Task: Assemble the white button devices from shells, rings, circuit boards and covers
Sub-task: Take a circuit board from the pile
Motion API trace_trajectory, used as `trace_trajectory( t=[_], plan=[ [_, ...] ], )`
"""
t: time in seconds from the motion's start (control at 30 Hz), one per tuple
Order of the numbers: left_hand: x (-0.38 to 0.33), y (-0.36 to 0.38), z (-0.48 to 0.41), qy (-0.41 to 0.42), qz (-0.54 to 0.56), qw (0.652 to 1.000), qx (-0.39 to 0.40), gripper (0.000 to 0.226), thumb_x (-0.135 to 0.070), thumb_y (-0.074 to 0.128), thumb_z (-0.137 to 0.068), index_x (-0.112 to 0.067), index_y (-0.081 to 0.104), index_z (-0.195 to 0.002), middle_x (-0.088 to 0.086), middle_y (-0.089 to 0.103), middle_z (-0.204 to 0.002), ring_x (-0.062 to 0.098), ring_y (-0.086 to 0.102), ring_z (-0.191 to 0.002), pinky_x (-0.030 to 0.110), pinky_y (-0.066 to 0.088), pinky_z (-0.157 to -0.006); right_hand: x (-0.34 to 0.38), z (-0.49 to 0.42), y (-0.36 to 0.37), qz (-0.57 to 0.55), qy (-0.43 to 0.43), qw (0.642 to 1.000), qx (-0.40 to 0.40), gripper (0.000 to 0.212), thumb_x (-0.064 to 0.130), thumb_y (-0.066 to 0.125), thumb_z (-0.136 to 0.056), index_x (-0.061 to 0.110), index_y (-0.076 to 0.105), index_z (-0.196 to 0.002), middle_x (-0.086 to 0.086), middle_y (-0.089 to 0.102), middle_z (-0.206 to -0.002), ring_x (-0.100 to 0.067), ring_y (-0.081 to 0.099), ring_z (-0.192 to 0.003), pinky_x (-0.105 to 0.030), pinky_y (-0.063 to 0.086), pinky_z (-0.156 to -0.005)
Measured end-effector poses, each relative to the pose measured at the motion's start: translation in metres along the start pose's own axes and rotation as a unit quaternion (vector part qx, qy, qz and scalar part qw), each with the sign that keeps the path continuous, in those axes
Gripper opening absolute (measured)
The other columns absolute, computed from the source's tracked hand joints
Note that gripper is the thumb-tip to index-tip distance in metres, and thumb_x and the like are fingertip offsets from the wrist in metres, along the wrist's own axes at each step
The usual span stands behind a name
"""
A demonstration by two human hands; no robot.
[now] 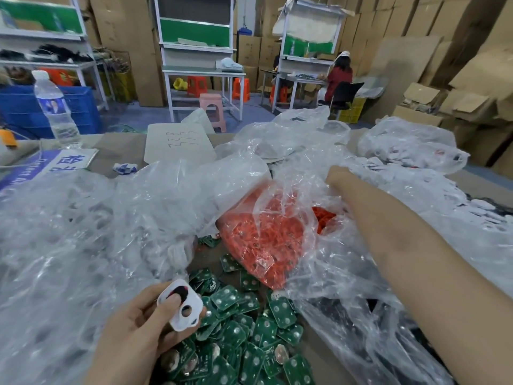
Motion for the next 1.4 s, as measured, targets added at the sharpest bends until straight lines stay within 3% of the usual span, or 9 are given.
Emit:
trace_trajectory(
  t=[0.33,0.47,0.6,0.73,0.97,1.07,1.13,1.2,1.4],
  plan=[
    [0.0,0.0,0.001,-0.001,-0.002,1.0,0.0,0.013,0.003,0.057,-0.091,-0.001,0.069,-0.094,0.022,0.073,-0.081,0.032,0.073,-0.068,0.026,0.057,-0.048,-0.033,0.004,-0.015,-0.19,0.102,0.971,-0.107,0.038,0.009,0.071,-0.08,0.007,0.058,-0.116,-0.015,0.06,-0.12,-0.031,0.059,-0.109,-0.033,0.05,-0.086],
    [0.002,0.001,-0.001,0.002,0.003,1.0,0.006,0.014,0.002,0.056,-0.091,-0.001,0.07,-0.093,0.022,0.073,-0.08,0.031,0.074,-0.066,0.025,0.056,-0.048,-0.031,0.009,-0.016,-0.34,0.114,0.932,-0.042,0.015,0.007,0.07,-0.076,0.011,0.056,-0.083,-0.008,0.057,-0.068,-0.015,0.047,-0.05,-0.009,0.033,-0.034],
    [0.005,-0.001,-0.003,0.005,-0.001,1.0,0.006,0.016,0.0,0.057,-0.091,-0.006,0.072,-0.088,0.02,0.074,-0.08,0.03,0.074,-0.068,0.025,0.056,-0.049,-0.027,0.016,-0.01,-0.537,0.09,0.839,0.0,0.024,-0.011,0.062,-0.082,0.011,0.062,-0.071,-0.006,0.062,-0.055,-0.012,0.055,-0.045,-0.019,0.047,-0.047],
    [0.007,-0.001,-0.004,0.006,-0.006,1.0,0.005,0.015,0.0,0.058,-0.091,-0.006,0.072,-0.09,0.019,0.074,-0.082,0.034,0.074,-0.075,0.025,0.057,-0.051,-0.029,0.023,-0.007,-0.575,0.107,0.811,0.036,0.024,-0.01,0.051,-0.09,0.012,0.058,-0.084,-0.004,0.054,-0.076,-0.014,0.052,-0.063,-0.014,0.048,-0.053],
    [0.008,0.001,-0.006,0.001,0.012,1.0,0.011,0.012,-0.002,0.059,-0.09,-0.004,0.07,-0.094,0.02,0.074,-0.084,0.034,0.074,-0.075,0.024,0.058,-0.052,-0.047,0.038,-0.015,-0.719,0.207,0.664,-0.026,0.021,-0.012,0.052,-0.088,0.005,0.061,-0.098,-0.009,0.057,-0.071,-0.018,0.055,-0.06,-0.025,0.058,-0.063],
    [0.007,0.003,-0.004,0.004,0.011,1.0,0.01,0.012,-0.004,0.06,-0.091,-0.005,0.071,-0.095,0.016,0.075,-0.084,0.03,0.074,-0.076,0.023,0.058,-0.055,-0.061,0.05,-0.032,-0.67,0.207,0.704,-0.109,0.027,-0.003,0.059,-0.086,0.01,0.06,-0.109,-0.012,0.067,-0.098,-0.021,0.064,-0.076,-0.033,0.059,-0.071],
    [0.005,0.003,-0.003,0.01,0.012,1.0,0.012,0.011,-0.005,0.061,-0.091,-0.005,0.071,-0.096,0.016,0.075,-0.087,0.028,0.074,-0.078,0.025,0.058,-0.059,-0.06,0.067,-0.056,-0.591,0.174,0.763,-0.198,0.018,0.006,0.06,-0.087,0.017,0.062,-0.101,-0.009,0.068,-0.111,-0.018,0.062,-0.083,-0.03,0.056,-0.079],
    [0.002,0.005,0.0,0.009,0.002,1.0,0.02,0.009,-0.006,0.062,-0.092,-0.005,0.069,-0.096,0.016,0.074,-0.09,0.027,0.074,-0.081,0.026,0.059,-0.062,-0.043,0.097,-0.07,-0.61,0.13,0.748,-0.226,0.011,0.005,0.064,-0.087,0.014,0.066,-0.092,-0.008,0.069,-0.098,-0.013,0.058,-0.068,-0.024,0.053,-0.071],
    [-0.005,0.009,0.008,0.017,0.013,0.999,0.027,0.008,0.0,0.06,-0.092,-0.006,0.06,-0.097,0.017,0.07,-0.101,0.025,0.074,-0.086,0.026,0.059,-0.066,0.064,0.263,-0.069,-0.725,-0.136,0.672,0.068,0.016,-0.004,0.07,-0.075,0.01,0.072,-0.066,-0.003,0.07,-0.065,-0.009,0.065,-0.059,-0.015,0.053,-0.063]
  ],
)
Point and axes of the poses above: each hand's wrist, its own z-axis away from the middle knuckle, its own y-axis out of the palm, x = y × z, the point moved 8 cm from there along -z, towards the middle knuckle
